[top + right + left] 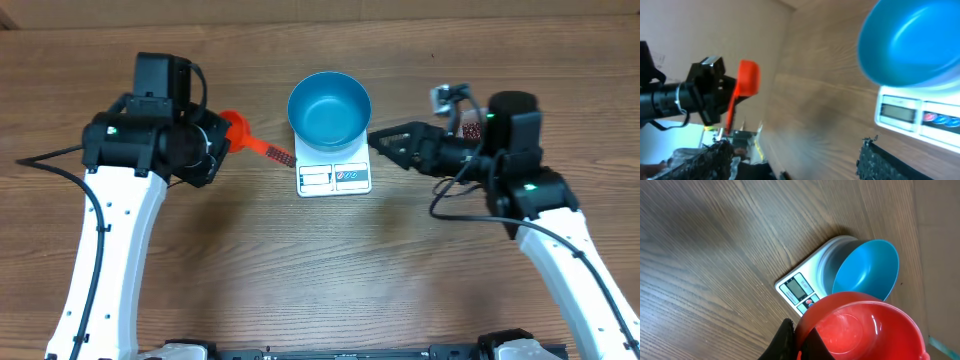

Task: Scoop item into bowl and weigh 150g on scale
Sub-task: 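Move the right gripper toward the scoop held above the scale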

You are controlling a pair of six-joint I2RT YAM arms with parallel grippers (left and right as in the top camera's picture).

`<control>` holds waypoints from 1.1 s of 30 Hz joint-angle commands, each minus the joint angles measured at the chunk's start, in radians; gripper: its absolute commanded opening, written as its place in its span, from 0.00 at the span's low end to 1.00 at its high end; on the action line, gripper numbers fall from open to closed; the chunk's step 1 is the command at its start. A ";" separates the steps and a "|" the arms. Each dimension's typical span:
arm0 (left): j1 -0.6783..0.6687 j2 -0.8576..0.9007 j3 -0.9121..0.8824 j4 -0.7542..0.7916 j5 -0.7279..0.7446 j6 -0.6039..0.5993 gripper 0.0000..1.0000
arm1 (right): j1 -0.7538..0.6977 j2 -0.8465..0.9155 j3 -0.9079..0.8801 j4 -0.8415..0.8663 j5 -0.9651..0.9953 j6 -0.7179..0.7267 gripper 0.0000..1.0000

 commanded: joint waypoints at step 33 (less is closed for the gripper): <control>-0.193 0.163 0.005 0.117 0.016 -0.103 0.04 | 0.294 0.077 0.023 0.170 0.330 0.328 0.43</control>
